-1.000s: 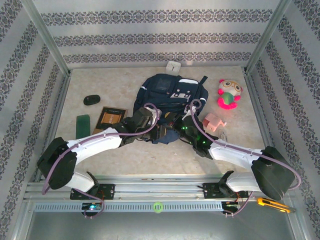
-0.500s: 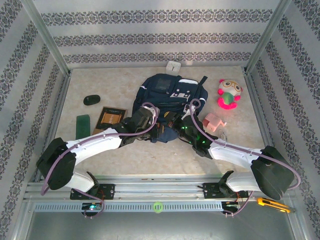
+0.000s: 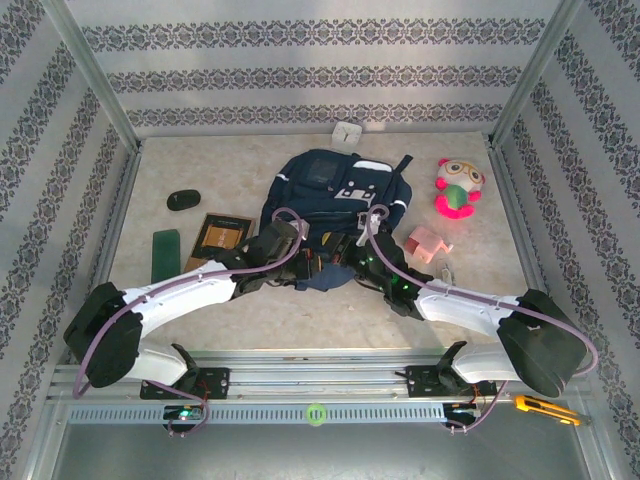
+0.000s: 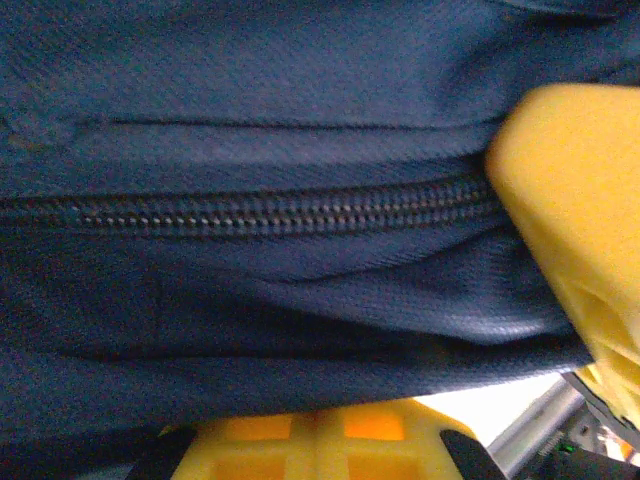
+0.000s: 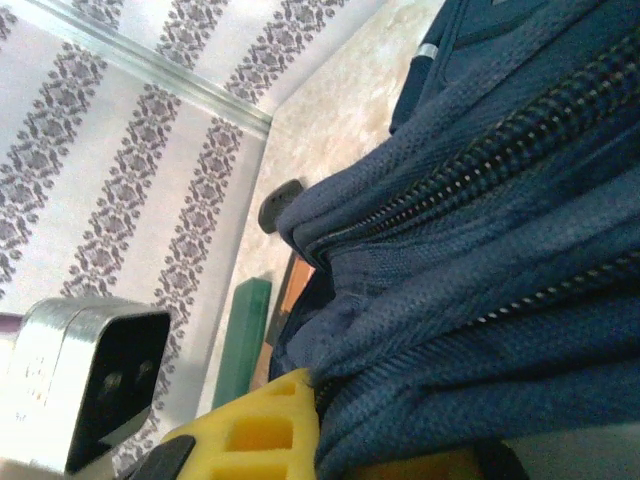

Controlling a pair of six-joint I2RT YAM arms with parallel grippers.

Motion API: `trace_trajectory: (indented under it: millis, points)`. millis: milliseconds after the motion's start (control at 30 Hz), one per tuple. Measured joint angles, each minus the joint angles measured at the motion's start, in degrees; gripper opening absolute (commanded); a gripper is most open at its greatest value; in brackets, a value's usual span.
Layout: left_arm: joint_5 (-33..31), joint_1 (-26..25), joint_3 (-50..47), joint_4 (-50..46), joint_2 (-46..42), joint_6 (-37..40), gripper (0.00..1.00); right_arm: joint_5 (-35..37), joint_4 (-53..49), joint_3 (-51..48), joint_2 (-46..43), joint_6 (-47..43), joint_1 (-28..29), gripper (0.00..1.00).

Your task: Pack books, pencil case, and school supplies into a backpack

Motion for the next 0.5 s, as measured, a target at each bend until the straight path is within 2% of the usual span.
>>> trace_trajectory:
  millis: [300, 500]
  points:
    - [13.33, 5.22, -1.25, 0.94, 0.04, -2.01, 0.0, -5.38, 1.53, -1.77, 0.04, -4.07, -1.49, 0.0]
    - [16.7, 6.58, -0.87, -1.25, 0.04, -0.33, 0.0, -7.98, 2.47, -2.54, 0.09, -5.01, -3.06, 0.0]
